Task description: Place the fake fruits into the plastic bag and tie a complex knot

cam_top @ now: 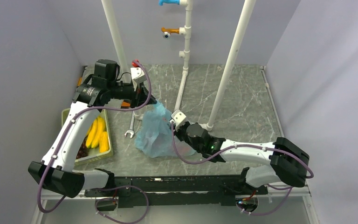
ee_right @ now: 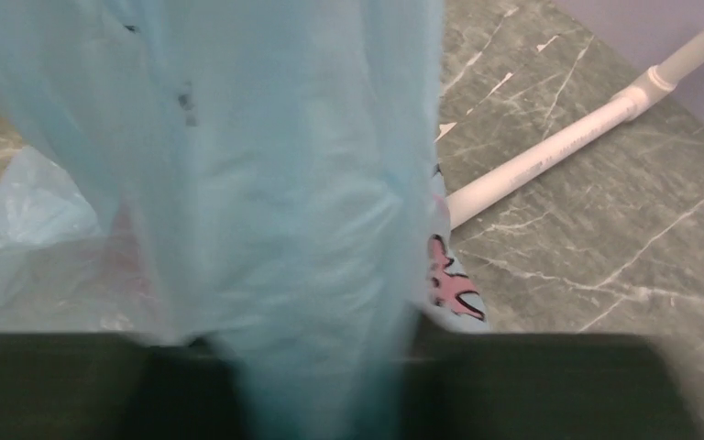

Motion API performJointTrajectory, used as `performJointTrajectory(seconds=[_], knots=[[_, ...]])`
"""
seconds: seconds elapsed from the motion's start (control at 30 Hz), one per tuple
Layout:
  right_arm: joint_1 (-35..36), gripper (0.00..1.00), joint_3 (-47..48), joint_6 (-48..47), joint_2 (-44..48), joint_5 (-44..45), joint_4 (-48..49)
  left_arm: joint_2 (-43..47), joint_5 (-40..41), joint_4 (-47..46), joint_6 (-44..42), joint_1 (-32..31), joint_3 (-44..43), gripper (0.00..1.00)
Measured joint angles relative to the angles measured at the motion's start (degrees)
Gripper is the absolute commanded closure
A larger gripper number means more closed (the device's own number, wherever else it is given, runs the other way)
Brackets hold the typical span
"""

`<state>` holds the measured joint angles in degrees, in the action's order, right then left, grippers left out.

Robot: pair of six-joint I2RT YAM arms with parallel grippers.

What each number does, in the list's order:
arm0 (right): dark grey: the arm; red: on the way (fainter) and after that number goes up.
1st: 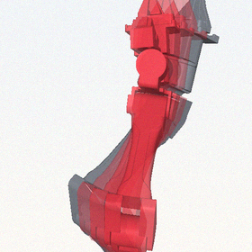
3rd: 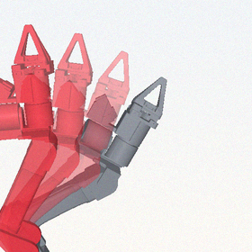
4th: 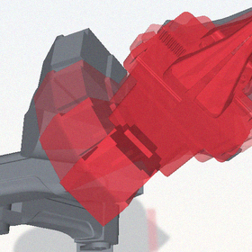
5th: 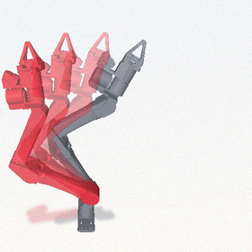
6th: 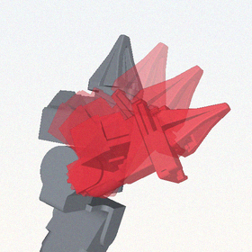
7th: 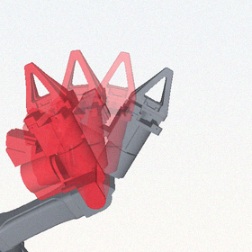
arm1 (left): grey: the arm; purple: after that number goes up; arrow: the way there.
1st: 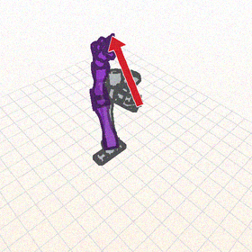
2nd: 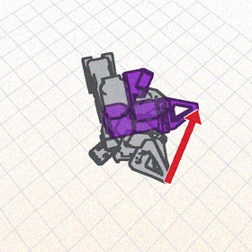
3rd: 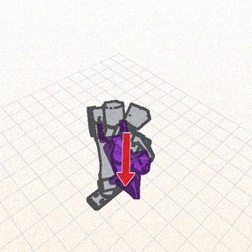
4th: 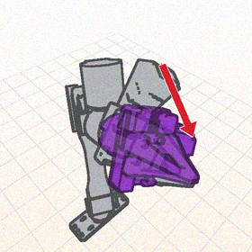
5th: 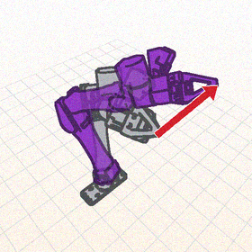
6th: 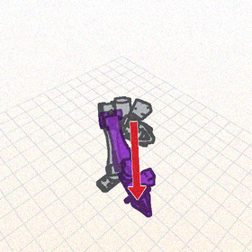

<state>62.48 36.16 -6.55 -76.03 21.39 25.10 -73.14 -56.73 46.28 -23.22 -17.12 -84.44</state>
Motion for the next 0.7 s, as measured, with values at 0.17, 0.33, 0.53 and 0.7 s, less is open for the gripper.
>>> performJointTrajectory(seconds=[0.17, 0.33, 0.53, 0.7], knots=[[-0.02, 1.0, -1.33, -1.46, -0.11, -0.59, 2.51, -0.24, -0.44, 0.31, -0.96, 0.15, 0.0, 1.0], [-0.02, 1.0, -1.53, -2.1, 0.0, -2.67, 3.17, -0.24, -0.5, 0.33, -2.56, 0.33, 0.0, 1.0], [-0.17, 0.35, -1.66, -2.47, 3.13, -8.31, -0.79, -0.7, -2.32, 2.75, -7.67, 0.5, -0.33, 1.0], [-1.53, 0.13, -0.9, -3.74, 9.86, -14.1, -6.93, -1.62, -6.36, 6.95, -13.9, 0.79, -1.49, 1.0]])
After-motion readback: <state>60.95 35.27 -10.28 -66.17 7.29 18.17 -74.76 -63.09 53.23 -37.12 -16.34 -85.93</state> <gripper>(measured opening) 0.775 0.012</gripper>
